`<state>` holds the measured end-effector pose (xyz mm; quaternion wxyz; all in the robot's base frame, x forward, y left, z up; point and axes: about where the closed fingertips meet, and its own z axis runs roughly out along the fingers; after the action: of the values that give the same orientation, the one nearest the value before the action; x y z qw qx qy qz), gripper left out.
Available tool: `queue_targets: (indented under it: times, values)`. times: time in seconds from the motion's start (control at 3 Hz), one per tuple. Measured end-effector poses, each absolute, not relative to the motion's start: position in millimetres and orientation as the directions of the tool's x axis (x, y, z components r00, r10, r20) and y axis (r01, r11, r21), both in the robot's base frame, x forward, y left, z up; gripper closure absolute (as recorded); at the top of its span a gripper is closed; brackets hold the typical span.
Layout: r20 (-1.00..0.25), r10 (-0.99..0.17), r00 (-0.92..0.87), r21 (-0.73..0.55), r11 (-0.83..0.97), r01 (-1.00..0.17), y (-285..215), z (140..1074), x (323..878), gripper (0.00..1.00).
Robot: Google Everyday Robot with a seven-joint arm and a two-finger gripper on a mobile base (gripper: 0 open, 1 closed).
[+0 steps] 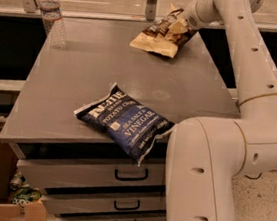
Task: Move brown chip bag near blue chip bag
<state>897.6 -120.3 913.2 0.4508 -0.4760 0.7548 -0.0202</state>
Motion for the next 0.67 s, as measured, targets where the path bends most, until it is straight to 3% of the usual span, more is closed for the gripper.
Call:
queue_targets:
  times: [0.33, 0.67]
  values:
    - [-0.645, -0.761, -0.073, -0.487, 0.483, -0.728, -115, 930, 884, 0.87]
    - [-0.617, -0.787, -0.005, -0.506, 0.402, -0.763, -109, 936, 867, 1.00]
